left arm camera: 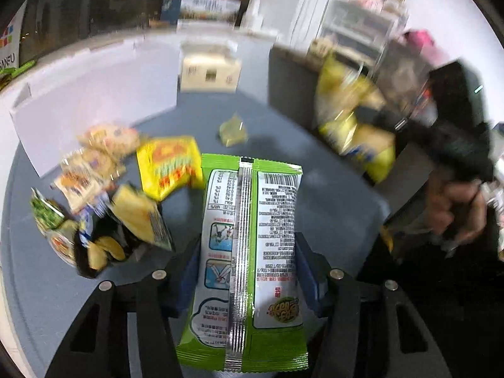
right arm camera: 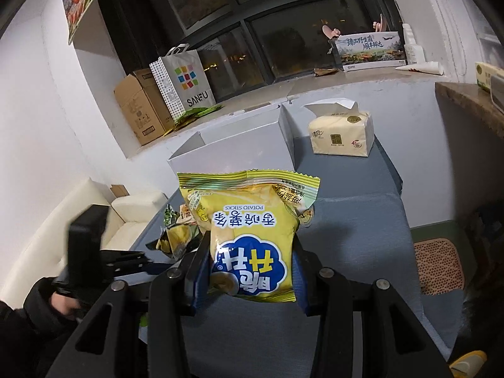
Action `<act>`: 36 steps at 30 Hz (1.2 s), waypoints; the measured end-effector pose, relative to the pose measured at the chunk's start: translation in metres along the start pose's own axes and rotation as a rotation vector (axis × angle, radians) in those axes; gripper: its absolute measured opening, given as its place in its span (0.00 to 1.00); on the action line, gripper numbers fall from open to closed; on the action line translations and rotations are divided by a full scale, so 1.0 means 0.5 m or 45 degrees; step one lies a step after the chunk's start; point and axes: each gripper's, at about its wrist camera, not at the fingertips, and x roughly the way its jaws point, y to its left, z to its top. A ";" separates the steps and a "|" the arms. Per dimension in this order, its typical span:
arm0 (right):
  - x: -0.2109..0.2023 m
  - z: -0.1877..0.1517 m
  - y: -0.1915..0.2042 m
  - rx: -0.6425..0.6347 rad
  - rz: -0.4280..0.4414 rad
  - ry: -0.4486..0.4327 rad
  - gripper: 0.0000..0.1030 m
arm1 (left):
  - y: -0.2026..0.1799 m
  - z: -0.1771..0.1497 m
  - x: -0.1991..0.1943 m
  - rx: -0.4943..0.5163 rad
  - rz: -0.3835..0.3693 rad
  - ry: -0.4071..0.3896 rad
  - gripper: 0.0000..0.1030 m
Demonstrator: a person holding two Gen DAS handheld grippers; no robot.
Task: Organize snacks
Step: 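Place both packs into the white box and release them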
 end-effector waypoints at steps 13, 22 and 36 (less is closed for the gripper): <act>0.115 0.166 0.078 -0.114 0.108 0.005 0.46 | 0.219 0.184 -0.204 -0.378 0.170 -0.523 0.58; 0.341 0.400 0.117 -0.123 0.064 0.092 0.46 | 0.453 0.367 -0.125 -0.613 0.265 -0.522 0.58; 0.524 0.505 0.063 0.006 -0.047 0.244 1.00 | 0.546 0.422 -0.021 -0.678 0.364 -0.369 1.00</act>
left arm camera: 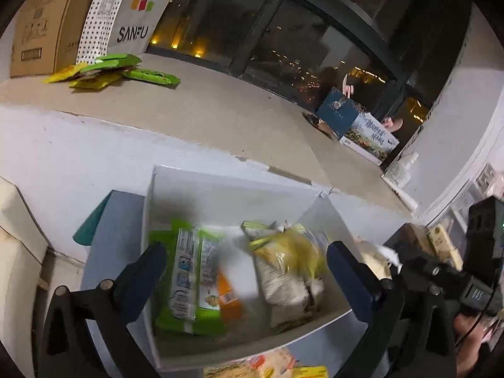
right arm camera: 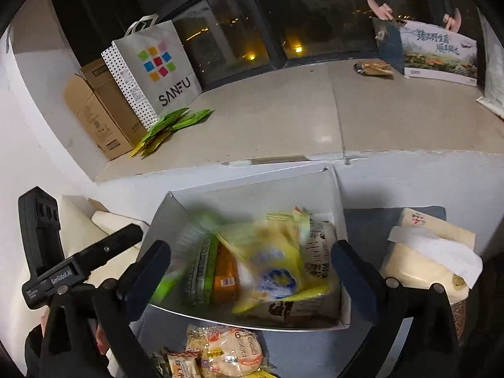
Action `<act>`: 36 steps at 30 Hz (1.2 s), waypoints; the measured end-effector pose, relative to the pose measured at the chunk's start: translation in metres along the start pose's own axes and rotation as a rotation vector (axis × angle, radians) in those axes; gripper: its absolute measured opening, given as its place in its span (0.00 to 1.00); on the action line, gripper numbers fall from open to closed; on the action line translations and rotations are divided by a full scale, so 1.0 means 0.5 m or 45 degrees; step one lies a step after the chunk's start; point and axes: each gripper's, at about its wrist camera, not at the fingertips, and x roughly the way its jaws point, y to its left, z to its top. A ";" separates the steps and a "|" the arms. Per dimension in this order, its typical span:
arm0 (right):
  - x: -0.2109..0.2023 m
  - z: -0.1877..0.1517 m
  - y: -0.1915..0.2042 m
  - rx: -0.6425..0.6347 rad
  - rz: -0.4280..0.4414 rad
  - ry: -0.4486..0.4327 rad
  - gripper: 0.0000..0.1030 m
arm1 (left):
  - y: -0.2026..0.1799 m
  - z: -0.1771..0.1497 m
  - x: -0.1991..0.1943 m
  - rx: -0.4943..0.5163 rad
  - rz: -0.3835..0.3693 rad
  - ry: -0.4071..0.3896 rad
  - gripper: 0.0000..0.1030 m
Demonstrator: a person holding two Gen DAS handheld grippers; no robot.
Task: Organize snacks
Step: 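Place both packs into the white box and release them, then grasp the dark chip bag with the left gripper while the right grasps the jelly cup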
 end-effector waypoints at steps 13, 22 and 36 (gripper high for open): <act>-0.135 -0.078 0.023 -0.112 0.002 -0.122 1.00 | -0.039 -0.099 -0.197 0.178 -0.132 -0.082 1.00; -0.293 -0.249 0.043 -0.327 -0.102 -0.204 1.00 | -0.060 -0.284 -0.361 0.260 -0.229 -0.133 1.00; -0.361 -0.508 -0.008 -0.221 -0.166 -0.183 1.00 | -0.103 -0.452 -0.393 0.359 -0.180 -0.036 1.00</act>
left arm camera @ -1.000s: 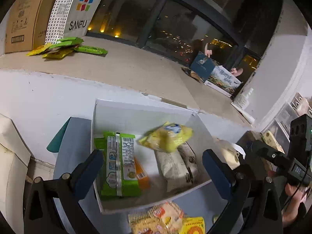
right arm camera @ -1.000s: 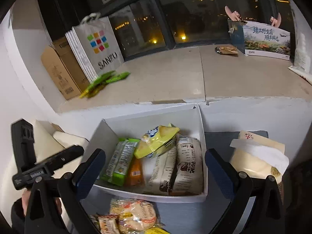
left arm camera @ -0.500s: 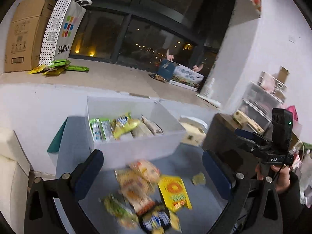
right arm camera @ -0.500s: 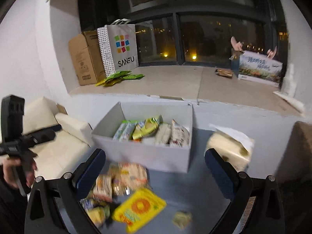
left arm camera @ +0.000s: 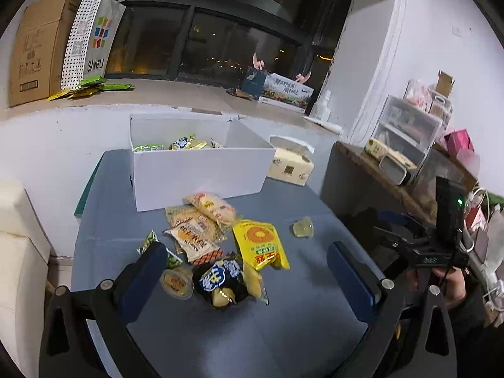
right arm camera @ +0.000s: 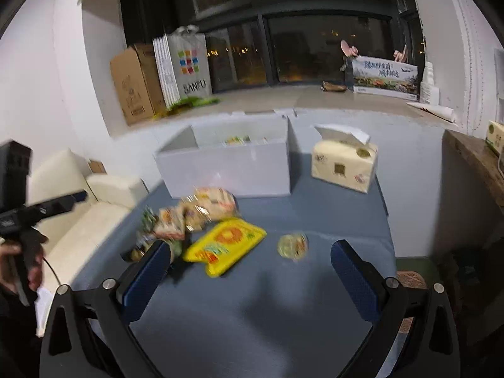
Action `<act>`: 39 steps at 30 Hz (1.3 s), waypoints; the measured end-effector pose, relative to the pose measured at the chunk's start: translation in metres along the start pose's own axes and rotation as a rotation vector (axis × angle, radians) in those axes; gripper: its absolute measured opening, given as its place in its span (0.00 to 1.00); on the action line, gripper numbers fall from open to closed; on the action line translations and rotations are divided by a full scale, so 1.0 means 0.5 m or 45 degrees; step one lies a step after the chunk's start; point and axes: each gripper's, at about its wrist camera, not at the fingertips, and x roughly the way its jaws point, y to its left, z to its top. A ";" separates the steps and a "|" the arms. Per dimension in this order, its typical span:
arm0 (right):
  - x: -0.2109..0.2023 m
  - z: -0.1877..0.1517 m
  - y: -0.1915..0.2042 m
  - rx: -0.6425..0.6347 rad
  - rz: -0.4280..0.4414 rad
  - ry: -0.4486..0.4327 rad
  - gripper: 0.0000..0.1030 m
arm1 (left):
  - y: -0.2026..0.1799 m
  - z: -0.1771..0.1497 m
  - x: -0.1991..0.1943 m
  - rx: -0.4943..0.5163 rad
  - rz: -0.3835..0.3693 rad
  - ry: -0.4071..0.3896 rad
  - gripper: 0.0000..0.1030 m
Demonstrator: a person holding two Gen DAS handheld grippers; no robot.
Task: Organize snacks
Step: 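Grasp the dark chip bag with the left gripper while the right grasps the jelly cup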
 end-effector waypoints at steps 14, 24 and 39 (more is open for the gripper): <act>0.262 -0.005 -0.067 -0.177 -0.097 0.268 1.00 | -0.001 -0.058 0.045 0.042 0.040 0.127 1.00; 0.329 -0.021 -0.094 -0.179 -0.001 0.366 0.48 | 0.005 -0.076 0.081 0.044 0.051 0.200 1.00; 0.178 -0.028 -0.051 -0.136 0.050 0.207 0.04 | -0.003 -0.080 0.188 0.140 0.076 0.336 1.00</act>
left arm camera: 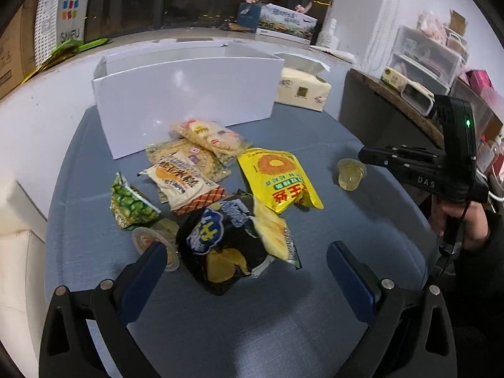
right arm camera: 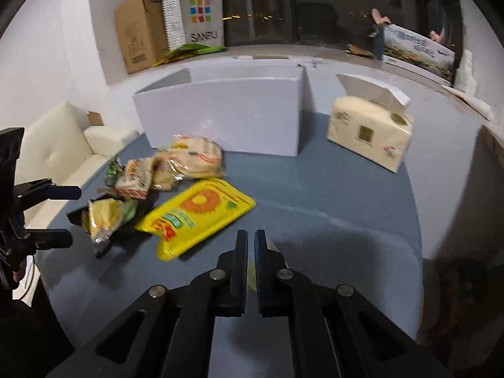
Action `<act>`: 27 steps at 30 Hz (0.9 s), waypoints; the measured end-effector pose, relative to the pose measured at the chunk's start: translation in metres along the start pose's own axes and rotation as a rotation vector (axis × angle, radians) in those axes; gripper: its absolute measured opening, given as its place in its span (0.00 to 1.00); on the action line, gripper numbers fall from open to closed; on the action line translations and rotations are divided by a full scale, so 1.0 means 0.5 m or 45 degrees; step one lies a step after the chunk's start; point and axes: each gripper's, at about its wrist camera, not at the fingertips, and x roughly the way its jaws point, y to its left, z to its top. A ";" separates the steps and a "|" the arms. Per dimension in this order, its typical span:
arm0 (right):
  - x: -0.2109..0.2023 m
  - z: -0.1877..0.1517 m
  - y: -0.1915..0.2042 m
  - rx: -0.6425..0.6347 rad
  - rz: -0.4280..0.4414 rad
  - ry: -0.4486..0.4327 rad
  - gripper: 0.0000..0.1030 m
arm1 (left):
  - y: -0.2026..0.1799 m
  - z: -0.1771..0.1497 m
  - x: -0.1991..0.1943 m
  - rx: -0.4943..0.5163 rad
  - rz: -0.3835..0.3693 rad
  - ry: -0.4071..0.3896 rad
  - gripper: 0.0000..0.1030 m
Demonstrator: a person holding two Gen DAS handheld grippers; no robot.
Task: Organize snacks
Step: 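Grasp the dark chip bag with the left gripper while the right grasps the jelly cup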
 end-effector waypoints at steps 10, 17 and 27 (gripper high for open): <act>-0.034 -0.055 -0.036 0.166 -0.055 -0.029 0.89 | -0.009 0.012 0.055 0.037 0.048 0.078 1.00; -0.021 -0.084 -0.033 0.226 -0.022 0.002 0.89 | -0.008 0.025 0.075 0.117 0.130 0.073 0.63; -0.003 -0.074 -0.002 0.155 -0.041 0.022 0.89 | -0.004 0.002 -0.019 0.050 0.015 -0.075 0.54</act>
